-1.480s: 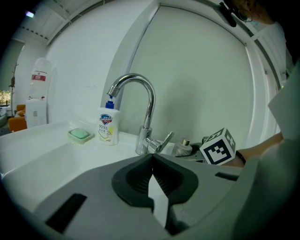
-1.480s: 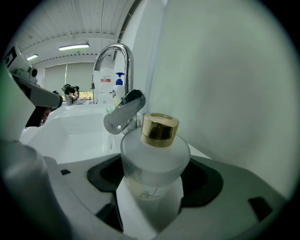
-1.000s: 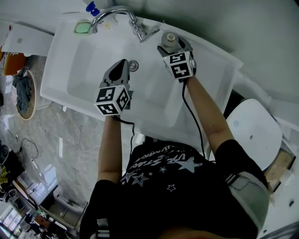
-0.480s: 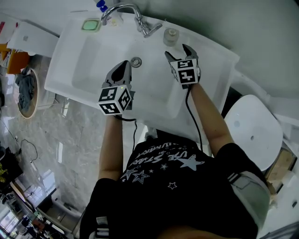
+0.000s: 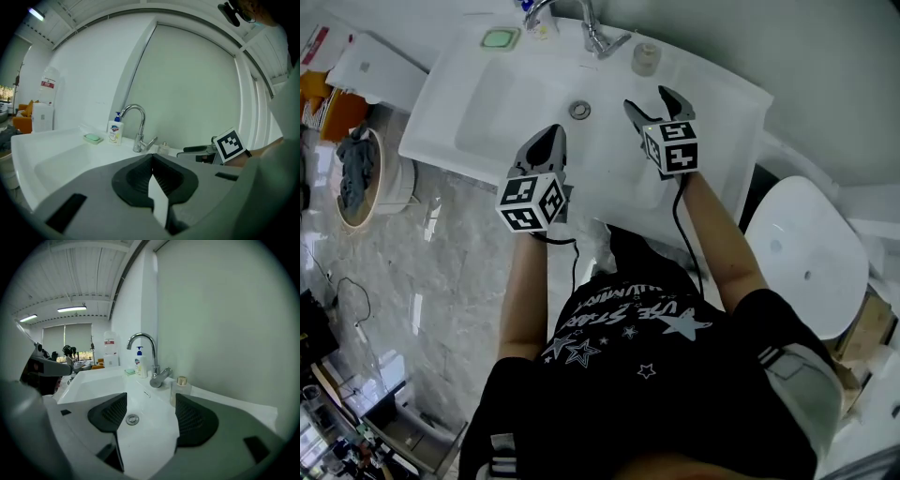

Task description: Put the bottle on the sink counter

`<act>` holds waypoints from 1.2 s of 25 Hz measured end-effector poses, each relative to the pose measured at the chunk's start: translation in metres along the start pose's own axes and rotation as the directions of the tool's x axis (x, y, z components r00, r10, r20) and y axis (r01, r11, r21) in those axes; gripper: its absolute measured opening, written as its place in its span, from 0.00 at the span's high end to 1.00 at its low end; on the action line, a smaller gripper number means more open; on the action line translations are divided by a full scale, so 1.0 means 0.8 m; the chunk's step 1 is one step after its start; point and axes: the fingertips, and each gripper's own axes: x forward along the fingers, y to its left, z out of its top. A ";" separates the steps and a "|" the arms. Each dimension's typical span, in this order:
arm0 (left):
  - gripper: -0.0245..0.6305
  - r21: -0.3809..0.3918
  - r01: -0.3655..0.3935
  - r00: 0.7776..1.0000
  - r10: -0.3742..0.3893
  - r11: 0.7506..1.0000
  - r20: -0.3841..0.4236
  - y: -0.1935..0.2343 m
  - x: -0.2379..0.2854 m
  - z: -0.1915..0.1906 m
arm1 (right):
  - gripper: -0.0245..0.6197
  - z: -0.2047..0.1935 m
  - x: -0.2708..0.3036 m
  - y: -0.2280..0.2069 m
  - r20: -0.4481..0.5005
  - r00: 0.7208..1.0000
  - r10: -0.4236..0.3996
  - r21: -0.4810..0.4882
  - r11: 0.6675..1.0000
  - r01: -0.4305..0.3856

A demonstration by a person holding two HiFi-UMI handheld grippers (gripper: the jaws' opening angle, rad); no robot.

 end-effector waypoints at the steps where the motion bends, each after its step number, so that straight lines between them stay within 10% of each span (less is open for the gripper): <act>1: 0.95 0.000 0.002 1.000 -0.002 1.000 0.004 -0.004 -0.011 -0.002 | 0.46 0.002 -0.011 0.008 0.012 1.000 -0.002 -0.001 1.000 0.002; 4: 0.95 0.003 0.009 1.000 -0.009 1.000 0.014 -0.015 -0.046 -0.009 | 0.72 0.004 -0.046 0.028 0.045 0.998 -0.041 -0.012 0.999 0.041; 12: 0.95 0.013 0.026 0.999 -0.027 1.000 0.036 -0.049 -0.148 -0.030 | 0.94 -0.014 -0.146 0.088 0.087 0.991 -0.103 -0.043 0.993 0.107; 30: 0.95 0.000 0.040 0.997 -0.040 0.999 0.060 -0.096 -0.308 -0.081 | 0.95 -0.075 -0.300 0.186 0.042 0.997 -0.067 -0.067 0.995 0.070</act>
